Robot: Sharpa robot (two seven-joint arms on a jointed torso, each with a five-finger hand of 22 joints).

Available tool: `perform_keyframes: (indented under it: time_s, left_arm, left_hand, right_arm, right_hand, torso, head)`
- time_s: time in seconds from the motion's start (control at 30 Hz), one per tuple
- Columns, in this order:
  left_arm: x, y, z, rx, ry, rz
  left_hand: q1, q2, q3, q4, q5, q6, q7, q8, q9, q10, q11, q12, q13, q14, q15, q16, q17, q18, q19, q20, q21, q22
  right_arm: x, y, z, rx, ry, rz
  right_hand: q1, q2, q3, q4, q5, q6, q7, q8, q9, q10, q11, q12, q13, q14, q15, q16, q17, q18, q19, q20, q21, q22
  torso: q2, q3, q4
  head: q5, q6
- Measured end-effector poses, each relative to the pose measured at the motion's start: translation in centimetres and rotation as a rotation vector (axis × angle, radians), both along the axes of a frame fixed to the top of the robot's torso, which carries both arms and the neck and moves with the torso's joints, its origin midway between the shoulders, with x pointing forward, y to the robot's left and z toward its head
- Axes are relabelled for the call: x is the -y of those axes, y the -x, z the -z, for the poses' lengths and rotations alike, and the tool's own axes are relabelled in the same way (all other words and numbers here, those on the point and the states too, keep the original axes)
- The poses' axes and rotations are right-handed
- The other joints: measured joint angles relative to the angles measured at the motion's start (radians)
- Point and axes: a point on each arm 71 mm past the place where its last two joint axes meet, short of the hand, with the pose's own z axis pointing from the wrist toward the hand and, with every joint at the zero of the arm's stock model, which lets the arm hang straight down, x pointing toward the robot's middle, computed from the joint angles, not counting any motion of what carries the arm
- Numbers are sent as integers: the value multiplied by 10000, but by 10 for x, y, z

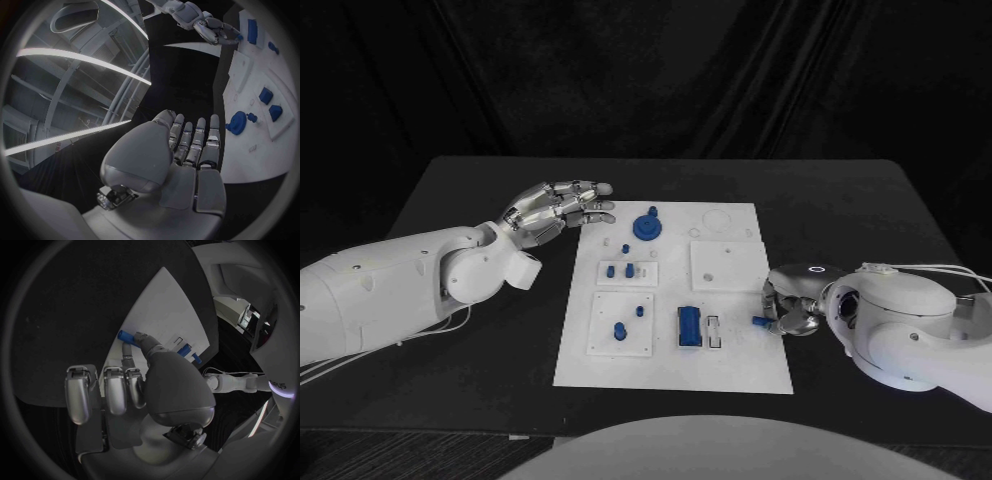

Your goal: Assemble the parts on the task board

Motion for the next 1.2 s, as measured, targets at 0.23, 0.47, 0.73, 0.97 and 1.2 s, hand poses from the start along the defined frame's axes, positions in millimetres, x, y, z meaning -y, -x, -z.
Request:
perform_keyframes:
  time_s: [0.23,0.47,0.73,0.97,1.2]
  left_arm:
    - [0,0,1,-29,-3,26]
    - [0,1,1,-52,-13,37]
    - [0,1,1,-70,-14,54]
    - [0,1,1,-83,-19,62]
    - [-1,1,2,-94,-25,67]
  left_hand:
    - [-23,-24,7,8,0,0,0,0,-9,0,0,0,0,6,6,0,-1,0,0,0,0,1]
    - [-23,-24,6,8,0,0,0,0,-9,0,0,0,0,6,6,0,0,-86,0,0,0,0]
    - [-23,-23,6,8,0,0,0,0,-8,0,0,0,0,6,6,0,0,-85,0,0,0,-1]
    - [-23,-23,48,-33,0,0,0,0,-8,0,0,0,0,6,6,0,0,-84,0,0,0,11]
    - [-23,-24,47,-33,0,0,0,0,-7,0,0,0,0,6,6,0,1,-83,0,0,0,10]
  right_arm:
    - [-5,0,-2,400,-89,-176]
    - [-6,0,-3,695,-365,-241]
    - [-5,-1,-4,745,-791,-155]
    - [-5,-1,-4,606,-1077,-6]
    - [-2,0,-2,264,-1432,326]
  right_hand:
    - [-29,-76,941,-600,105,244,192,-442,-655,27,98,0,-1,15,112,0,0,1,-14,118,0,1]
    - [-416,-226,1384,-732,41,869,96,-777,-1155,27,97,0,-2,15,112,0,-1,2,22,153,0,8]
    - [-963,-237,1543,-610,461,1286,-41,-1001,-1544,1,70,0,-3,15,112,0,-1,2,22,153,0,6]
    - [-1235,-301,1371,-434,142,1447,-96,-1146,-1726,30,21,0,-4,25,45,0,-1,2,-15,117,0,6]
    - [-1345,-281,1336,-347,95,1536,-111,-1156,-1782,-6,-15,0,-5,25,45,0,-1,1,-14,117,0,5]
  torso:
    - [0,0,0]
    - [0,1,-1]
    - [-2,1,0]
    - [-2,1,-1]
    - [-2,0,0]
  head:
    - [35,0]
    - [59,0]
    - [78,0]
    - [97,0]
    - [126,0]
